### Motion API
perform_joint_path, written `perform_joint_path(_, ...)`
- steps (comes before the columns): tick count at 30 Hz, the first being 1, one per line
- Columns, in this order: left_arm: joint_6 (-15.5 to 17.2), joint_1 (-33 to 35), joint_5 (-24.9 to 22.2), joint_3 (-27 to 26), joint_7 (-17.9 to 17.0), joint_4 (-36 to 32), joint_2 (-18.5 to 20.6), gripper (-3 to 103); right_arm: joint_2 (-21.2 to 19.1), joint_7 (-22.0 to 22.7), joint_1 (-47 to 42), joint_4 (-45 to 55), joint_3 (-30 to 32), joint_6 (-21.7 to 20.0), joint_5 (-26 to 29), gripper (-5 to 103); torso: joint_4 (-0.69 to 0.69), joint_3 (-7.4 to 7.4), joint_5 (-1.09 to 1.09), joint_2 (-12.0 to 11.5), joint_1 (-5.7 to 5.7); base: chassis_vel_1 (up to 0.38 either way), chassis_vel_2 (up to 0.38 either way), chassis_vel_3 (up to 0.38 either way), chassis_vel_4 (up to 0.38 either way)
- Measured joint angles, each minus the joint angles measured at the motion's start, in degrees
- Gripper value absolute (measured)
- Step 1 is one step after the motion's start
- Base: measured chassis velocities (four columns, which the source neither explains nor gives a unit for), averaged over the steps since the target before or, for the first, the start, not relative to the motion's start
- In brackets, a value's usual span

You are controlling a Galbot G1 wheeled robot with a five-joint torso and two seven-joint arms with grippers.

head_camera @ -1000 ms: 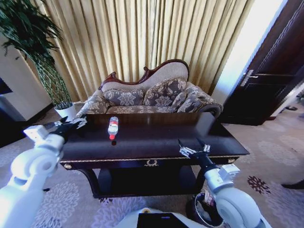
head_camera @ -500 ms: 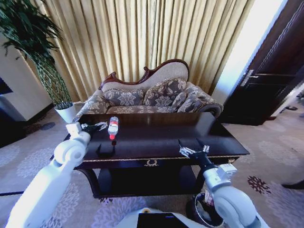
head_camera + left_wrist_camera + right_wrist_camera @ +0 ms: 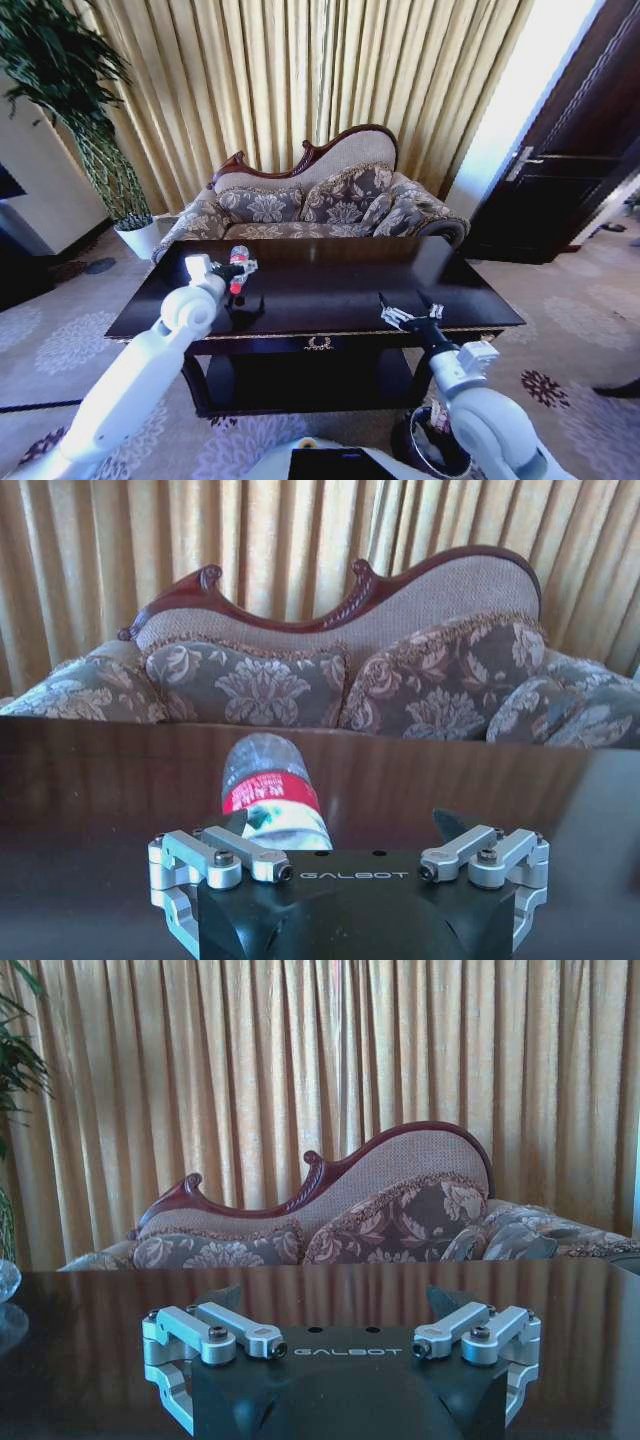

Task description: Move to the front of the table and place the trash on the table into the trash bin.

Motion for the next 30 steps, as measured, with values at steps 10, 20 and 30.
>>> perform_joint_path(10,1.3,1.2,0.1,0.4,-0.5,-0.6,-0.2,100,-0.3,0.4,1.5,-1.1,-0.3,-0.1,0.8,100,0.0,0.0,-0.01,0.0,0.0,0.0,0.0,0.0,0.0)
perform_joint_path(20,2.8,2.3,0.2,-0.9,-1.4,-1.7,0.7,100,-0.4,0.4,2.0,-1.8,-0.9,-0.1,0.7,100,0.0,0.0,0.0,0.0,0.0,0.0,0.0,0.0,0.0)
perform_joint_path(30,2.9,1.7,0.3,-0.6,-0.4,0.8,0.2,100,-0.6,0.4,2.1,-1.9,-1.3,0.0,0.6,100,-0.01,0.0,-0.01,0.0,0.0,0.0,0.0,0.0,0.0)
